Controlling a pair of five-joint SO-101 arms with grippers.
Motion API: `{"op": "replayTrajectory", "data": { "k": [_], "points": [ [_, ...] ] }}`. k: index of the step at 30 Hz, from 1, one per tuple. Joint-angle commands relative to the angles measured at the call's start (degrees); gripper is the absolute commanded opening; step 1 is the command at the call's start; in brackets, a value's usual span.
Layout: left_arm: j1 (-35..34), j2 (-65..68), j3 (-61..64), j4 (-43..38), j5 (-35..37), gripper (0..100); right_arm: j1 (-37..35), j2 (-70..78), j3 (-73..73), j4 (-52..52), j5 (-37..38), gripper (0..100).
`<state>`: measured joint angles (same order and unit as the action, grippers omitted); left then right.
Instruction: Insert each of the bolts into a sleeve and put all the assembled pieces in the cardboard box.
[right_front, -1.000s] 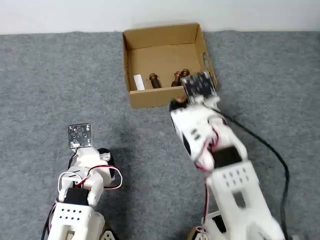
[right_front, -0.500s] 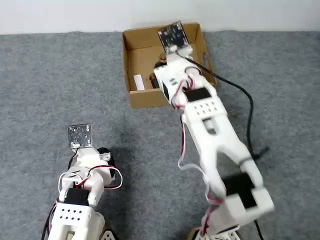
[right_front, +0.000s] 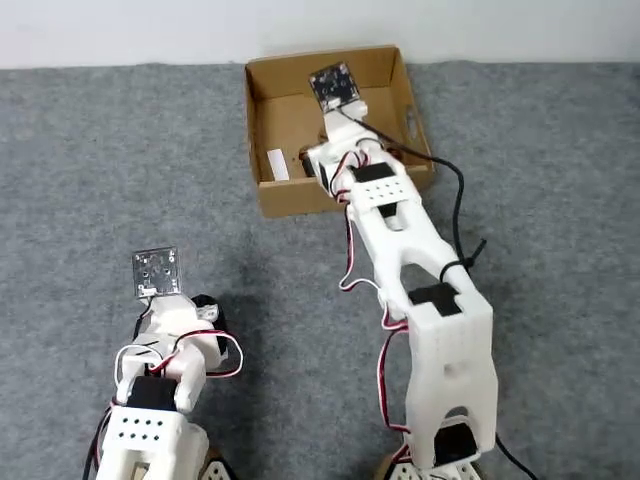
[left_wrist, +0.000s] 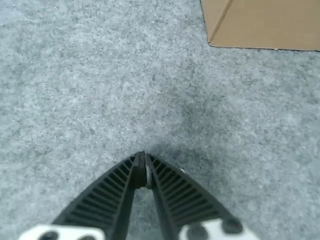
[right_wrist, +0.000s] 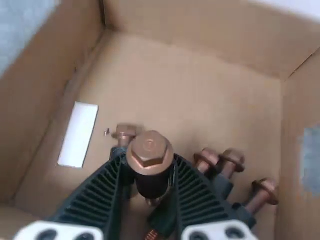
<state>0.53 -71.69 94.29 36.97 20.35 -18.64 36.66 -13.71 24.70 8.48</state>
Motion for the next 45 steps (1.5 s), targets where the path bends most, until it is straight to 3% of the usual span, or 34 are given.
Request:
{"op": "replayTrajectory", "data": {
  "k": [1, 13, 20, 23, 27, 39, 45],
  "points": [
    [-0.53, -0.62, -0.4, -1.58, -0.09, 1, 0.48, 0.92, -3.96, -1.01, 0.62, 0.8],
    [-0.53, -0.62, -0.4, -1.58, -0.09, 1, 0.4, 1.27, -3.87, 3.74, 0.62, 1.1],
    [-0.53, -0.62, -0.4, -1.58, -0.09, 1, 0.31, -3.3, -3.87, 14.64, 0.35, 17.1],
    [-0.53, -0.62, -0.4, -1.58, -0.09, 1, 0.31, -6.46, -3.87, 16.92, 0.35, 13.8],
    [-0.53, -0.62, -0.4, -1.58, -0.09, 1, 0.31, -12.35, -3.87, 18.95, 0.09, 0.0],
    [-0.53, -0.62, -0.4, -1.58, -0.09, 1, 0.31, -33.01, -3.6, 32.75, -0.09, 0.8],
    [-0.53, -0.62, -0.4, -1.58, -0.09, 1, 0.75, -42.95, -3.6, 48.4, -9.85, 0.8]
  ]
}}
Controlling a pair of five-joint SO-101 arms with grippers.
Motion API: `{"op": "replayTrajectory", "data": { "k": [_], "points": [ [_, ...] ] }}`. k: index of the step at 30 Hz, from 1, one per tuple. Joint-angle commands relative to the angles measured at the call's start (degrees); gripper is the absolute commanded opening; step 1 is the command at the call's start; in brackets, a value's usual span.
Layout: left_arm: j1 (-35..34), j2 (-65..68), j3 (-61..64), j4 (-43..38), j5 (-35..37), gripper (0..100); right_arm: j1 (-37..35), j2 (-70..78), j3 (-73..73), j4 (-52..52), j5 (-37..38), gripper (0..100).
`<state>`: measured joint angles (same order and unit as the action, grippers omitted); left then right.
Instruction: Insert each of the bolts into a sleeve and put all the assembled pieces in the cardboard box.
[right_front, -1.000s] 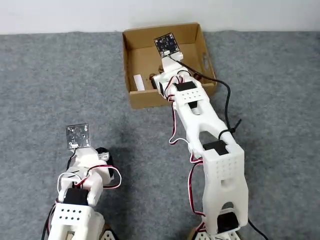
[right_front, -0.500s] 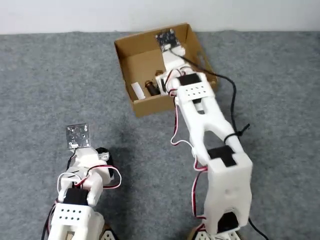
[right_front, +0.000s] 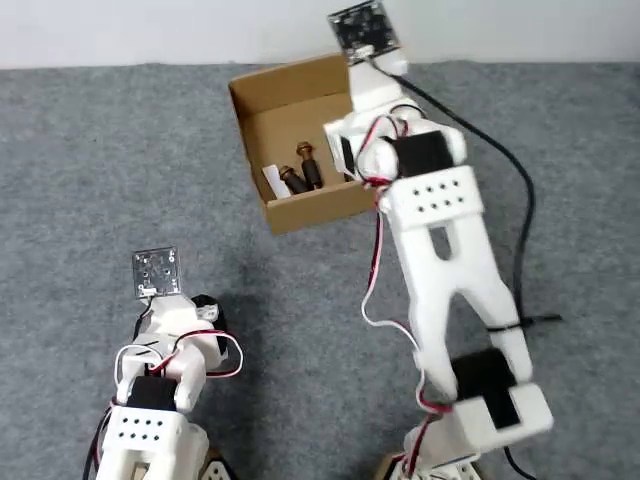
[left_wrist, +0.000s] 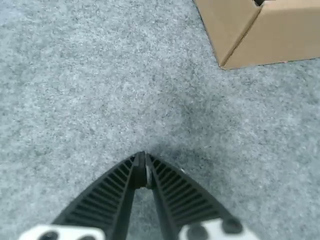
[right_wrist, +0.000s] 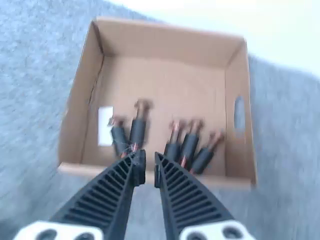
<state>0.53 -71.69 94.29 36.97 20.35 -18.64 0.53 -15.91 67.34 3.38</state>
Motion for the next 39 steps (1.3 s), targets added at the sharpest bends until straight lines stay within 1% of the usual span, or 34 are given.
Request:
{"op": "replayTrajectory", "data": {
  "k": [1, 5, 9, 12, 17, 19, 24, 29, 31, 36, 39],
  "points": [
    [-0.53, -0.62, -0.4, -1.58, -0.09, 1, 0.75, -9.01, -1.32, 7.43, -6.86, 0.8],
    [-0.53, -0.62, -0.4, -1.58, -0.18, 1, 0.66, -17.27, -1.23, 12.35, -12.4, 0.8],
    [-0.53, -0.62, -0.4, -1.58, -0.18, 1, 1.27, -24.75, 0.44, 18.95, -13.1, 0.8],
    [-0.53, -0.62, -0.4, -1.58, -0.18, 1, 4.18, -31.69, 5.98, 21.76, -13.19, 0.8],
    [-0.26, -0.62, -0.4, -1.58, -0.18, 1, 12.7, -46.55, 22.07, 21.49, -13.19, 0.8],
    [-0.18, -0.62, -0.4, -1.58, -0.18, 1, 14.81, -53.05, 29.36, 21.49, -13.19, 0.8],
    [-0.35, -0.62, -0.4, -1.58, -0.18, 1, 16.4, -68.62, 46.68, 20.97, -13.19, 0.8],
    [-0.53, -0.62, -0.4, -1.58, -0.18, 1, 16.92, -83.74, 61.71, 15.69, -12.75, 0.8],
    [-0.53, -0.62, -0.4, -1.58, -0.18, 1, 16.92, -88.92, 67.43, 13.58, -11.34, 0.8],
    [-0.53, -0.62, -0.4, -1.58, -0.18, 1, 16.92, -100.62, 79.38, 11.82, -3.25, 0.8],
    [-0.53, -0.62, -0.4, -1.58, -0.18, 1, 16.92, -105.19, 83.25, 11.91, -1.58, 0.8]
  ]
}}
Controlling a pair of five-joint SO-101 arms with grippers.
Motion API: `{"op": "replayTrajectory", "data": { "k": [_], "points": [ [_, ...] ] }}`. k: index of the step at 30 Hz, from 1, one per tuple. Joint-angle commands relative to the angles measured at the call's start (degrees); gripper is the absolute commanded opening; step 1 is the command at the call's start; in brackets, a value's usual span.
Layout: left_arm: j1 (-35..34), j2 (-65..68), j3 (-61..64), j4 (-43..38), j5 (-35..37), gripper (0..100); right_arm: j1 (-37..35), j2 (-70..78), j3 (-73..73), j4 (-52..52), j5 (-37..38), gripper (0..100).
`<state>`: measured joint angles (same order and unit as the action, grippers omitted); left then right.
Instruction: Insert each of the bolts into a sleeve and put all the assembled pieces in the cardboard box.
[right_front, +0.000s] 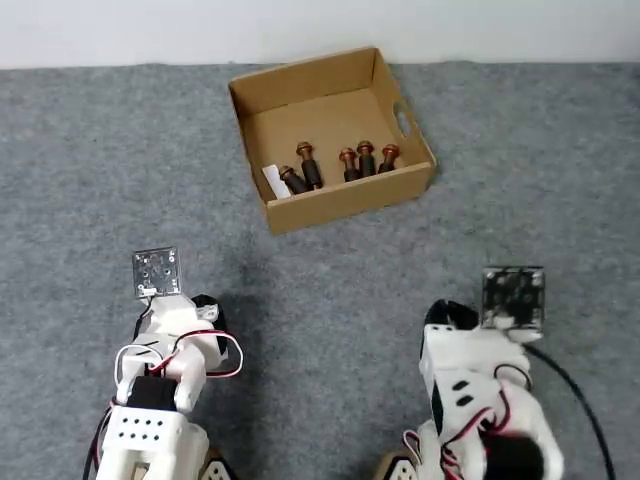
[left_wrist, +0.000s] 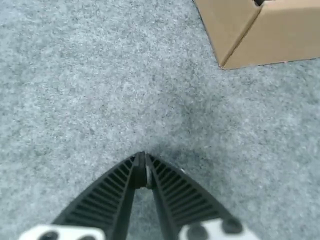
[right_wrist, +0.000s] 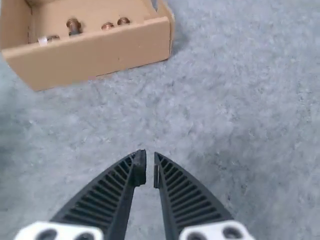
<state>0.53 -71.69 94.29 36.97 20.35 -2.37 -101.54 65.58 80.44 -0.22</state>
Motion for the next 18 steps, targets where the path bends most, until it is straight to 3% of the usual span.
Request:
{"op": "replayTrajectory", "data": {
  "k": [1, 10, 14, 18],
  "points": [
    [-0.53, -0.62, -0.4, -1.58, -0.18, 1, 0.66, -2.77, 2.11, -1.19, 1.93, 0.8],
    [-0.53, -0.62, -0.4, -1.58, -0.18, 1, 0.66, -2.33, 4.13, -1.54, 2.11, 0.9],
    [-0.7, -0.88, -0.22, -1.58, -0.18, 1, 0.66, -2.33, 9.23, -6.29, 2.2, 0.9],
    [-0.7, -6.77, 2.42, -1.49, -0.18, 1, 0.66, -2.33, 12.04, -8.31, 1.93, 0.9]
  ]
}}
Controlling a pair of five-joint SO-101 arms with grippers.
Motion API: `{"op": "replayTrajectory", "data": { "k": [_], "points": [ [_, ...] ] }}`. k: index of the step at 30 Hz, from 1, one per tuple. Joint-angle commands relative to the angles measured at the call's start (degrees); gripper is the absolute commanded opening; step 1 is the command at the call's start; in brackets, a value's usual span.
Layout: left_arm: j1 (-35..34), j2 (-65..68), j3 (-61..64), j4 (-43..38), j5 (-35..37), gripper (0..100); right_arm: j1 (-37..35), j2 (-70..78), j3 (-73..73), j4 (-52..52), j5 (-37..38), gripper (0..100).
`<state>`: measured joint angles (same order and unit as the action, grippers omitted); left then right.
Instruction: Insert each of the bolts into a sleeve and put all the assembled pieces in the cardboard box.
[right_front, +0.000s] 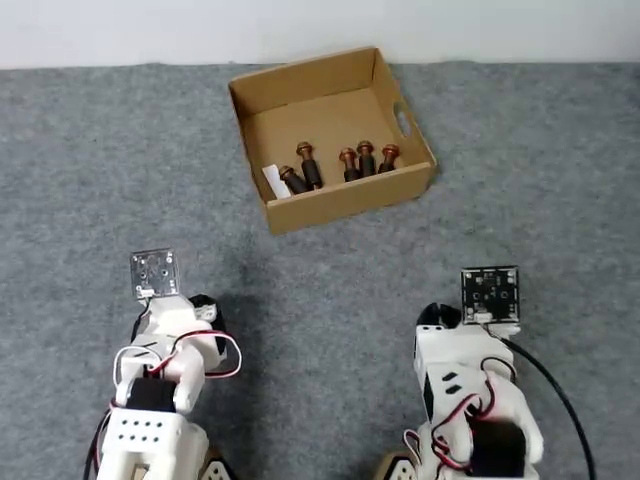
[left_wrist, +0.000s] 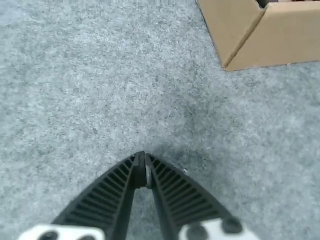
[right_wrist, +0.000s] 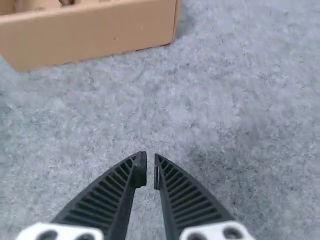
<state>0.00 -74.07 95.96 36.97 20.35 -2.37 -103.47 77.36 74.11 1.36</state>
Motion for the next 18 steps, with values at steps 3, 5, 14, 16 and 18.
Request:
{"op": "replayTrajectory", "data": {
  "k": [3, 5, 14, 16, 18],
  "points": [
    [-0.09, -12.66, 0.92, 3.43, -0.26, 1, 0.66, -0.4, 2.02, -1.8, 0.26, 0.9],
    [-0.09, -18.11, 0.92, 10.2, -0.26, 1, 0.66, -0.4, 2.46, -1.71, 0.26, 0.9],
    [-0.09, -29.63, 0.57, 35.08, -0.26, 1, 0.66, -0.4, 5.27, -1.54, 0.26, 0.9],
    [-0.26, -29.8, 0.57, 34.99, -0.26, 1, 0.57, -0.4, 6.95, -1.54, 0.26, 0.9],
    [-1.76, -30.24, 0.57, 35.25, -0.26, 1, 0.57, -0.4, 9.67, -1.54, 0.26, 0.9]
  ]
}}
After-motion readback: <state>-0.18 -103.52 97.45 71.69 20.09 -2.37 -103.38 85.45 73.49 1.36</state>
